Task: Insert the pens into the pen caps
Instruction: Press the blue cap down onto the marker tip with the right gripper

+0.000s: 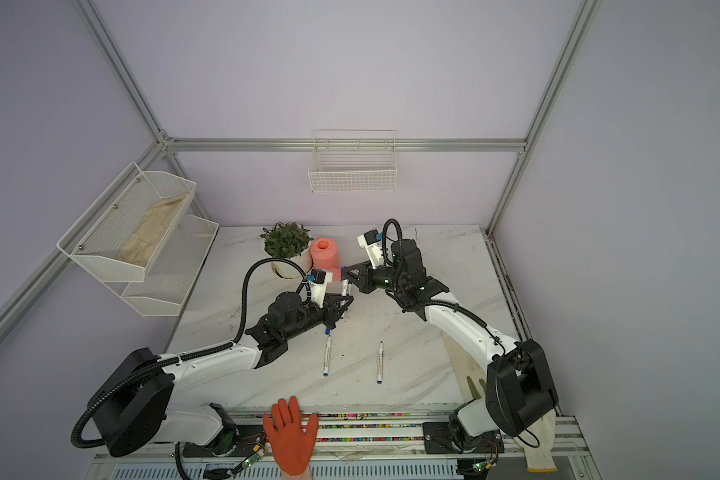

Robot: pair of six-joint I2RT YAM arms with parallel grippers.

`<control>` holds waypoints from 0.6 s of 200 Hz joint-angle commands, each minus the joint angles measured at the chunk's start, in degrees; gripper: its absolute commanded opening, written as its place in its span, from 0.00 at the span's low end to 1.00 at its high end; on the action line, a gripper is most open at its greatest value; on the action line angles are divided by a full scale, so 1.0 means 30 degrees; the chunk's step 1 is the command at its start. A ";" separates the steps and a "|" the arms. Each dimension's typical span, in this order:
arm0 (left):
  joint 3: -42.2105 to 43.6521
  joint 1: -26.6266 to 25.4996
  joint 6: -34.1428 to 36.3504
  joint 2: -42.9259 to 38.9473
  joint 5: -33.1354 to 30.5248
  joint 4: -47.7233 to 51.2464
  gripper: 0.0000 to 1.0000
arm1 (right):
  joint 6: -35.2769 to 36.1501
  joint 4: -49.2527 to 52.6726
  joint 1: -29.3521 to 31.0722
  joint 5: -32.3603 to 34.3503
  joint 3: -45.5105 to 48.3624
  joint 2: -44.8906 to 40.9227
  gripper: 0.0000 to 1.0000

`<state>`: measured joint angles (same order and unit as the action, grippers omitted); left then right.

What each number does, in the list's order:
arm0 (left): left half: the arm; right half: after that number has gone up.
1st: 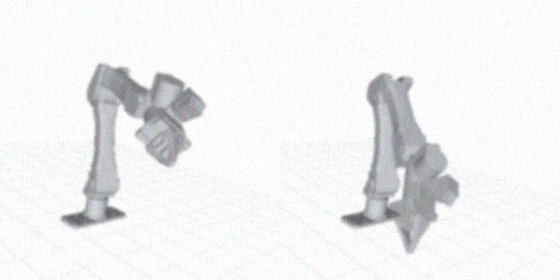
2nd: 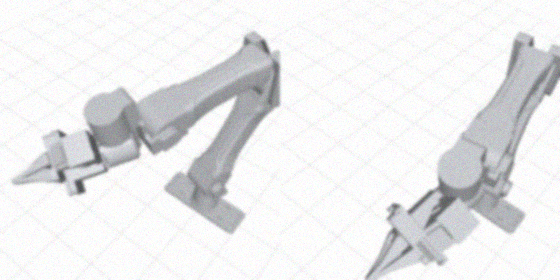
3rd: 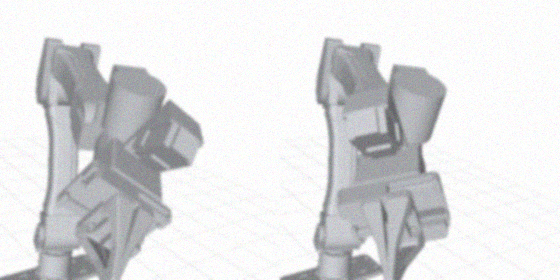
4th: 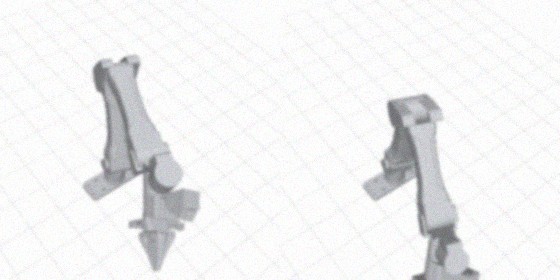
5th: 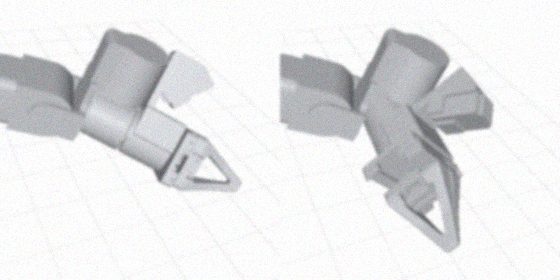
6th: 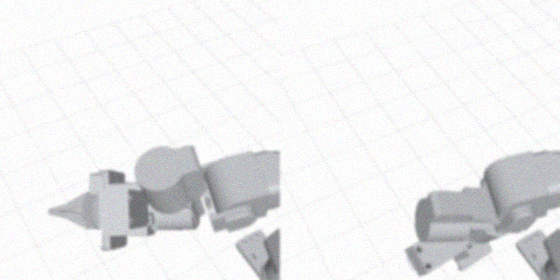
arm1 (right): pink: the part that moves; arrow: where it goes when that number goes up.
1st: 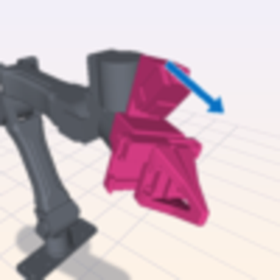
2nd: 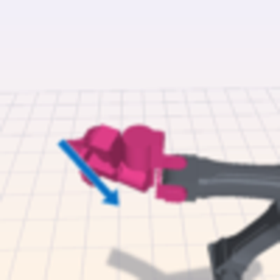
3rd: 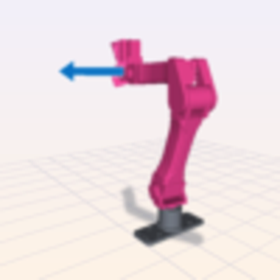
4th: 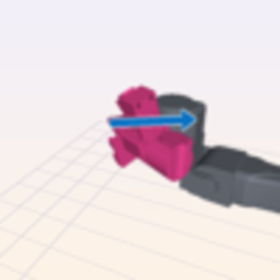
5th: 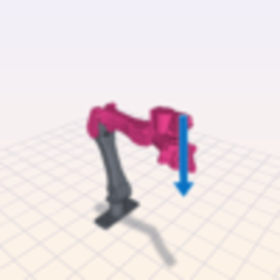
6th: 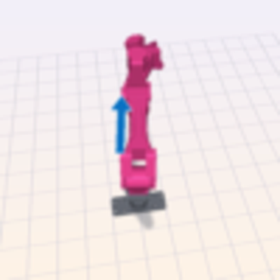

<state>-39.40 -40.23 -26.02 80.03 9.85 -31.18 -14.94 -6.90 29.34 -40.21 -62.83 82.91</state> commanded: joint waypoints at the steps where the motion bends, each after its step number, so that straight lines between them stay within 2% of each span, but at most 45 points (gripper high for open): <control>1: -0.1292 0.1229 -0.1359 0.0156 -0.1557 -0.4735 0.00 | -0.0386 0.1140 0.0005 -0.1681 0.0917 -0.0712 0.00; 26: -0.2216 0.1712 -0.1551 0.1007 -0.1442 -0.5909 0.00 | -0.0411 0.1168 -0.0010 -0.1697 0.1138 -0.0859 0.00; 55: -0.2908 0.1837 -0.1214 0.1516 -0.1543 -0.7147 0.00 | -0.0398 0.1428 -0.0010 -0.2715 0.1007 -0.0553 0.00; 88: -0.3283 0.1837 0.0120 0.1884 -0.1998 -0.7658 0.00 | 0.0730 0.2855 -0.0010 -0.3757 0.0861 -0.0245 0.00; 120: -0.3115 0.1751 0.1614 0.2005 -0.2747 -0.7789 0.00 | 0.0873 0.3189 0.0001 -0.4817 0.0896 -0.0481 0.00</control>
<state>-40.05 -38.52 -24.03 86.67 13.23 -43.27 -14.00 -8.73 27.55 -41.71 -61.65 81.71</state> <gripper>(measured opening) 0.128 0.125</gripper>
